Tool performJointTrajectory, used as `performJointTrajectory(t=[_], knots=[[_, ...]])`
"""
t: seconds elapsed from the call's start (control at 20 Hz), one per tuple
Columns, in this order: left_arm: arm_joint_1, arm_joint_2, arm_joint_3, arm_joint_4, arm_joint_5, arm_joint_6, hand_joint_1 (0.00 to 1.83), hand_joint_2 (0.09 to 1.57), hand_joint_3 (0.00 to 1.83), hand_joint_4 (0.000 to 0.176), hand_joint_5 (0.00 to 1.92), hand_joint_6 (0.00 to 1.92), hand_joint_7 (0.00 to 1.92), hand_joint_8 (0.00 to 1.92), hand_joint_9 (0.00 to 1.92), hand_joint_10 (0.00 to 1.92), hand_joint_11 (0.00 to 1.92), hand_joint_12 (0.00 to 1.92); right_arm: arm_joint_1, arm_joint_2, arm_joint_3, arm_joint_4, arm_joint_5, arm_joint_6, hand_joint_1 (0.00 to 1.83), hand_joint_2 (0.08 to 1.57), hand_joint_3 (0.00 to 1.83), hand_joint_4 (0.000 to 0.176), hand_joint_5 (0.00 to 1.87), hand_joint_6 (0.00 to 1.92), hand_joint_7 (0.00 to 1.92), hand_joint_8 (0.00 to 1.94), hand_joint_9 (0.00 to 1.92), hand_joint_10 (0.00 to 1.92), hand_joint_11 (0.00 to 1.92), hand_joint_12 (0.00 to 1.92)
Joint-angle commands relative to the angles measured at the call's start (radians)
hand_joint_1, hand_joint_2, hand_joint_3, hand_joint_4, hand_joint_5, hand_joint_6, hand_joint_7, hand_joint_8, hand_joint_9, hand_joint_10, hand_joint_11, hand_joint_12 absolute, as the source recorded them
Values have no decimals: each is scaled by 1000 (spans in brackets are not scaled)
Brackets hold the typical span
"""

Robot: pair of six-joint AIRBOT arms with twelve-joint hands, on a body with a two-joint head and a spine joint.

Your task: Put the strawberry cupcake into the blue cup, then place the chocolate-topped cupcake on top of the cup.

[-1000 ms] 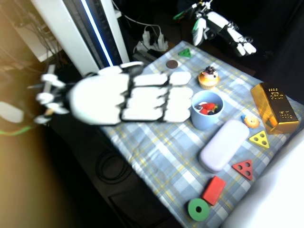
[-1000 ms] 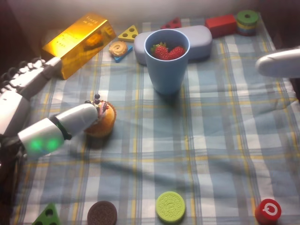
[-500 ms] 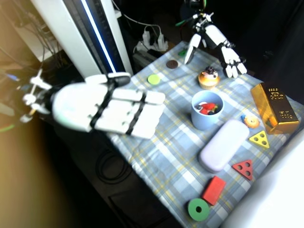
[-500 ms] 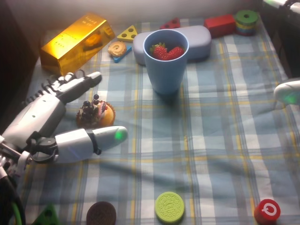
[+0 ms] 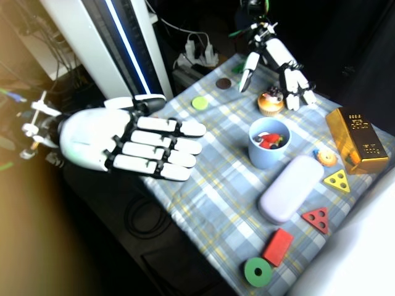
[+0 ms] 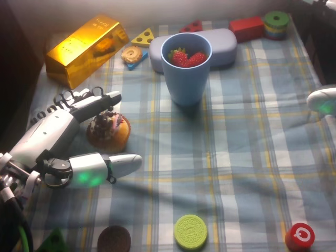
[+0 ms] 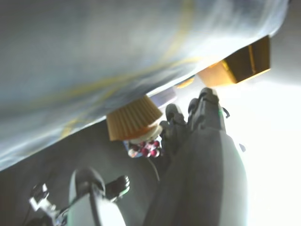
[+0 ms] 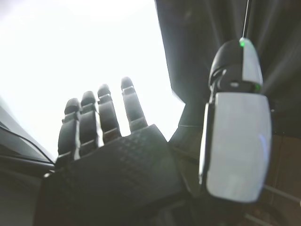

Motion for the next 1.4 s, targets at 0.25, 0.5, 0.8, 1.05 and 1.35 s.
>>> performJointTrajectory(t=[0.25,0.5,0.8,1.05,1.35], knots=[[-12,0,11,20,-109,-7,901,899,18,78,516,17,454,12,52,8,0,0,4,-7,-2,17,129,6,0,880,0,93,15,2,69,10,0,0,0,1],[-12,0,19,13,-114,-7,930,1015,13,64,602,8,531,6,109,3,0,0,-1,-12,-2,17,129,10,0,903,4,88,16,1,46,0,0,0,0,0],[-12,3,19,12,-123,-7,999,1023,0,27,753,9,737,9,222,5,0,0,-5,-18,0,17,129,16,0,872,0,90,22,7,17,1,0,0,0,0],[-17,9,20,13,-127,-5,1016,1049,3,24,826,14,814,16,263,10,0,0,-11,-19,1,17,129,22,0,885,0,53,39,0,113,16,46,12,23,17],[-27,18,19,19,-131,0,990,1175,0,117,849,1175,850,1,254,3,0,0,-14,-24,2,18,129,24,0,891,1,33,47,1,81,0,32,1,41,33]])
